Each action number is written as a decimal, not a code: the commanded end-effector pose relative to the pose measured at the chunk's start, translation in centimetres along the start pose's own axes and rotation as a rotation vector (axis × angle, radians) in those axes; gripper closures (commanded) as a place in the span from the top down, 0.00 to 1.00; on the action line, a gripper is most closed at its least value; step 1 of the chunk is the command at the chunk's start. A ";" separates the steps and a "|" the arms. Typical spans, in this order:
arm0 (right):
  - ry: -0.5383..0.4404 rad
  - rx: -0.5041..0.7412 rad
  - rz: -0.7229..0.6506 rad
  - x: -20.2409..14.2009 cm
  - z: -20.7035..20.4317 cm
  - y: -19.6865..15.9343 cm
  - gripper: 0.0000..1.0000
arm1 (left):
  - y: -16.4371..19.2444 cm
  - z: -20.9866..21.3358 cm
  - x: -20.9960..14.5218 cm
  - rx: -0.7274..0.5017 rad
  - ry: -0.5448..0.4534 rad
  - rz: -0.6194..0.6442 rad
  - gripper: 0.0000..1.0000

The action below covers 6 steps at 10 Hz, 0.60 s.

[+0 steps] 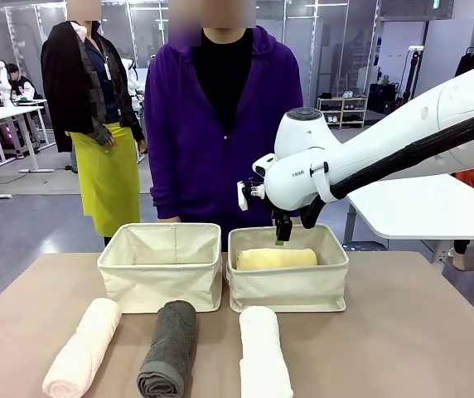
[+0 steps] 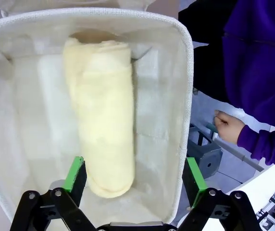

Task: Divide the towels into two baskets.
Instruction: Pick up one hotel-folded towel and place it in the Fabric basket indicated by the person.

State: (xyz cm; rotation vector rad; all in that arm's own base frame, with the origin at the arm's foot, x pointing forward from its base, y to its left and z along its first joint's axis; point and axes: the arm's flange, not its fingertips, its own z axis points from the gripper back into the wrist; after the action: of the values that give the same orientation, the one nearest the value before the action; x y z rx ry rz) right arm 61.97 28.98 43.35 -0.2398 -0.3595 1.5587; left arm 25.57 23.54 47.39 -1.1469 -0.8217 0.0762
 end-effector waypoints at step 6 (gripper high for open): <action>-0.001 -0.002 -0.010 0.0 0.1 0.0 1.00 | -0.1 0.3 0.2 -0.021 -0.011 -0.012 1.00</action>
State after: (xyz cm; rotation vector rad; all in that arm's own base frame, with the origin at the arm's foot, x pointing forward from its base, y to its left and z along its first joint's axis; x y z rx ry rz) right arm 61.85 29.01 43.40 -0.2302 -0.3622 1.5255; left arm 25.57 23.54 47.39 -1.1468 -0.8216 0.0762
